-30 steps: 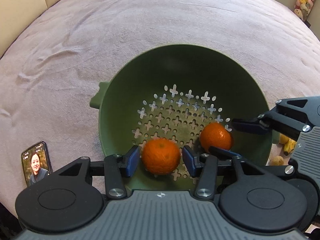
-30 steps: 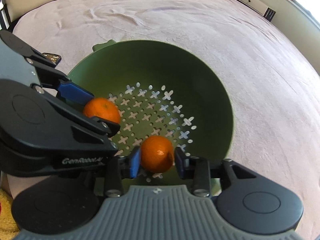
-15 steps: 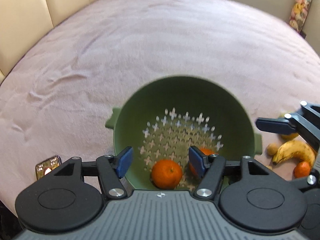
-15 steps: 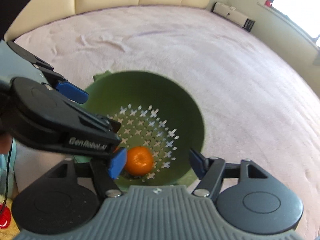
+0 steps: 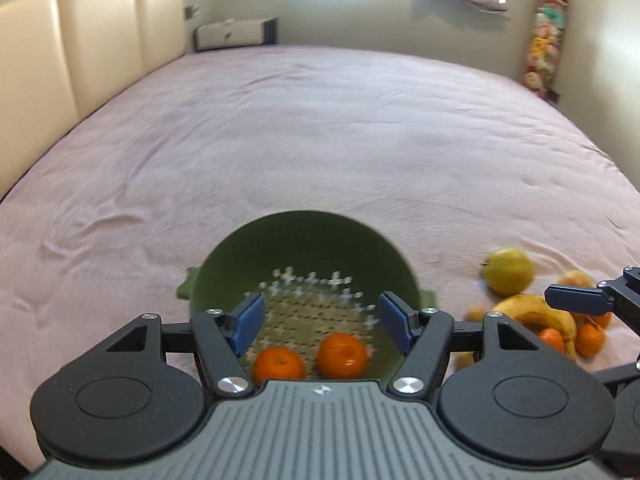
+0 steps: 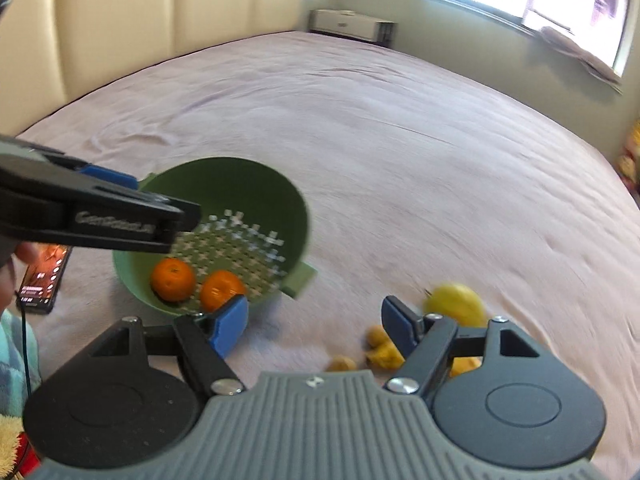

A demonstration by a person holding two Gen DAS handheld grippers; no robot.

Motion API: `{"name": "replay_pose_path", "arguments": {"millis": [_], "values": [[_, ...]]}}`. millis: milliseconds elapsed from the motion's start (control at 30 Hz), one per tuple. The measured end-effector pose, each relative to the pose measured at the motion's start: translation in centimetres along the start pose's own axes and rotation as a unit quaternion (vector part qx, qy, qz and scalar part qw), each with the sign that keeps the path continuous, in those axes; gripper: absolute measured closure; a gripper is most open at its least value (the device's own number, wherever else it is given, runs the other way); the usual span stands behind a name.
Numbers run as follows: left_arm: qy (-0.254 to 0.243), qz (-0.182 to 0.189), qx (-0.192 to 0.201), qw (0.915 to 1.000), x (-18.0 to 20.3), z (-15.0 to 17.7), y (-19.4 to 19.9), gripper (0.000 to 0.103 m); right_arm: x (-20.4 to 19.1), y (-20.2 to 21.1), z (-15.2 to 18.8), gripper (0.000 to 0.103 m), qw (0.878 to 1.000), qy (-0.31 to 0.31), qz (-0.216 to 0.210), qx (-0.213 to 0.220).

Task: Organize fruits
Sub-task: 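Withdraw both open tools from the colander back toward the fruit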

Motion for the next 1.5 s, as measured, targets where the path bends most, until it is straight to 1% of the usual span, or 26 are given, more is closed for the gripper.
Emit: {"name": "replay_pose_path", "arguments": {"millis": [167, 400, 467, 567, 600, 667, 733, 833, 1033, 1133, 1233, 1300, 1367, 1433, 1500], "values": [[-0.033, 0.028, 0.017, 0.9989, 2.8, 1.1, 1.1, 0.026, 2.0, 1.8, 2.5, 0.031, 0.999, -0.039, 0.034, -0.005], [-0.054, 0.088, 0.01, 0.9946, 5.7, 3.8, 1.8, 0.026, 4.2, 3.5, 6.1, 0.031, 0.994, -0.09, 0.058, -0.033], [-0.051, 0.102, -0.002, 0.9934, 6.1, 4.5, 1.7, 0.027, 4.8, 3.6, 7.1, 0.031, 0.992, -0.098, 0.065, -0.043], [-0.045, 0.138, -0.034, 0.9888, 7.1, 5.8, 1.1, 0.028, 5.4, 4.0, 8.5, 0.031, 0.99, -0.109, 0.074, -0.05], [-0.045, 0.145, -0.043, 0.9874, 7.4, 6.2, 0.9, 0.028, 5.6, 4.0, 8.9, 0.031, 0.99, -0.11, 0.076, -0.051], [-0.049, 0.149, -0.053, 0.9863, 7.8, 7.2, 0.5, 0.029, 5.8, 3.9, 9.5, 0.031, 0.989, -0.113, 0.08, -0.053], [-0.055, 0.149, -0.052, 0.9859, 8.0, 7.8, 0.3, 0.032, 6.1, 3.7, 10.1, 0.031, 0.988, -0.118, 0.082, -0.056], [-0.06, 0.159, -0.04, 0.9846, 8.4, 8.2, 0.0, 0.034, 6.7, 3.5, 10.6, 0.031, 0.986, -0.133, 0.079, -0.059], [-0.086, 0.158, -0.015, 0.9835, 9.5, 8.0, -0.7, 0.036, 7.5, 2.5, 11.0, 0.032, 0.984, -0.151, 0.077, -0.059], [-0.093, 0.164, -0.005, 0.982, 10.5, 7.6, -1.0, 0.039, 8.3, 2.0, 11.3, 0.032, 0.982, -0.163, 0.079, -0.061], [-0.094, 0.185, 0.002, 0.9783, 11.9, 7.1, -1.7, 0.041, 9.7, 1.8, 11.4, 0.036, 0.978, -0.177, 0.091, -0.058], [-0.103, 0.198, 0.01, 0.9746, 13.1, 6.9, -2.2, 0.041, 10.6, 1.7, 11.6, 0.039, 0.976, -0.185, 0.101, -0.057], [-0.127, 0.203, 0.022, 0.9707, 14.4, 6.8, -2.8, 0.041, 11.7, 1.5, 11.7, 0.04, 0.973, -0.196, 0.111, -0.056], [-0.149, 0.199, 0.019, 0.9684, 15.5, 7.1, -3.5, 0.041, 12.6, 1.2, 11.7, 0.041, 0.97, -0.206, 0.119, -0.054], [-0.157, 0.203, 0.011, 0.9665, 16.1, 7.4, -4.1, 0.041, 13.5, 1.0, 11.7, 0.046, 0.968, -0.212, 0.127, -0.051]]}}
Point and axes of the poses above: each gripper's, at about its wrist camera, not at the fingertips, and y roughly against the way its jaws point, x to its right, z to its underside, the point moved 3 cm from there along -y, roughly the way its jaws point
